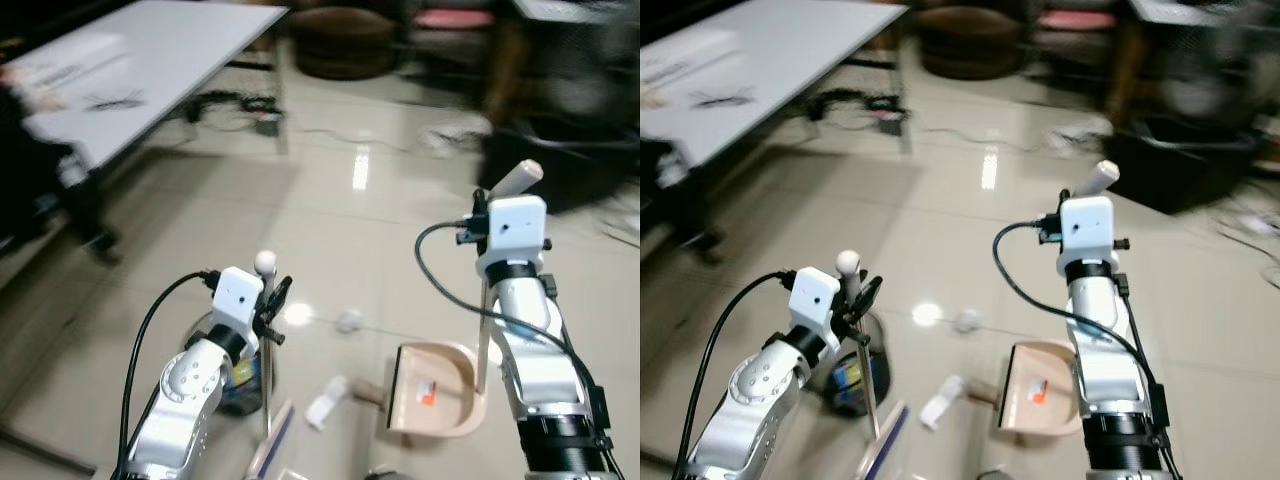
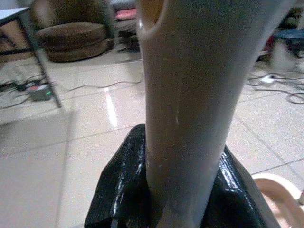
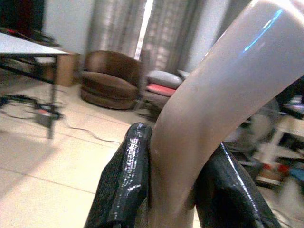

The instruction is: Sweep floor

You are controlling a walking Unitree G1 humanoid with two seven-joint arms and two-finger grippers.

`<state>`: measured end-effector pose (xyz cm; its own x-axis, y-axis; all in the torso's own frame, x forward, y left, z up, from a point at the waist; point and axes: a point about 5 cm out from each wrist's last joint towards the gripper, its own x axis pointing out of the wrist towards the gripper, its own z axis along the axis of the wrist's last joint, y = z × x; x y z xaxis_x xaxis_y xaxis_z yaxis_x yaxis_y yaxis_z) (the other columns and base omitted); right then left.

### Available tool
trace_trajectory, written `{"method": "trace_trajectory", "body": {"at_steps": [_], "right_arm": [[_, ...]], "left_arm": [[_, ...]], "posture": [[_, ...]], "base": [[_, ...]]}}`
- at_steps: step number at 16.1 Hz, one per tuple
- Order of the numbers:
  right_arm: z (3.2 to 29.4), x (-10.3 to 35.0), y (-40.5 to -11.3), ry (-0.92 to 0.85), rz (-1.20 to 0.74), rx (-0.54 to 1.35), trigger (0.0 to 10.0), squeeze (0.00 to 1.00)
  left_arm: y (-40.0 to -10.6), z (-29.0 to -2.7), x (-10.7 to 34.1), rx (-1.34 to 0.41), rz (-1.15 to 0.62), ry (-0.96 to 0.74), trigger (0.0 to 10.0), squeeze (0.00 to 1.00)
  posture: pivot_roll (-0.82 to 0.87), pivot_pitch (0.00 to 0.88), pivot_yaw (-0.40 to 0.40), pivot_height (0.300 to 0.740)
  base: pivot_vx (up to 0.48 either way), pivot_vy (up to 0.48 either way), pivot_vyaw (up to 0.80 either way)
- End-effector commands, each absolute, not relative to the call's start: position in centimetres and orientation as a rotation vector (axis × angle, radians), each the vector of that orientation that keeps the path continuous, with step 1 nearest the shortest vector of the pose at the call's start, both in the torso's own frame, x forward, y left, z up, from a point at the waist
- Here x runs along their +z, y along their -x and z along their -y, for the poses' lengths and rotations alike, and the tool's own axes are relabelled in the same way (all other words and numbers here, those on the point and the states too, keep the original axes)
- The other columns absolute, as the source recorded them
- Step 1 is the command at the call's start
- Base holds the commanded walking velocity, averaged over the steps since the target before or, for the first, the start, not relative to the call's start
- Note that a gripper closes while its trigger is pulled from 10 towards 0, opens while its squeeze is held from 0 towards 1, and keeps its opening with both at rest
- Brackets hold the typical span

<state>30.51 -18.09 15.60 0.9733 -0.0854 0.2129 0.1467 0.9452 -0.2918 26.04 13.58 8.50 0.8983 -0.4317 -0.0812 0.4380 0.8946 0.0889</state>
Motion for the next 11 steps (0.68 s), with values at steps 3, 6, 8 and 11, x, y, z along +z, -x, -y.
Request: {"method": "trace_trajectory", "body": {"at_steps": [3,6,8,11], "right_arm": [[17.8,17.1,-30.2,0.333,0.266,-0.131,10.0,0.0],[17.5,16.1,-29.9,0.317,0.227,-0.165,10.0,0.0],[17.3,15.0,-29.6,0.224,0.169,-0.162,10.0,0.0],[17.0,14.3,-29.3,0.189,0.132,-0.142,10.0,0.0]], "left_arm": [[-26.4,-13.7,8.3,-0.436,-0.055,-0.112,10.0,0.0],[-27.0,-13.2,8.7,-0.408,-0.015,-0.106,10.0,0.0],[-27.5,-13.3,9.4,-0.362,0.024,-0.115,10.0,0.0],[-28.0,-13.8,10.1,-0.303,0.074,-0.137,10.0,0.0]], "posture": [[-0.13,0.0,0.047,0.74],[-0.13,0.0,0.046,0.74],[-0.14,0.0,0.05,0.74],[-0.14,0.0,0.051,0.74]], "base": [[0.0,0.0,-0.8],[0.0,0.0,-0.8],[0.0,0.0,-0.8],[0.0,0.0,-0.8]]}}
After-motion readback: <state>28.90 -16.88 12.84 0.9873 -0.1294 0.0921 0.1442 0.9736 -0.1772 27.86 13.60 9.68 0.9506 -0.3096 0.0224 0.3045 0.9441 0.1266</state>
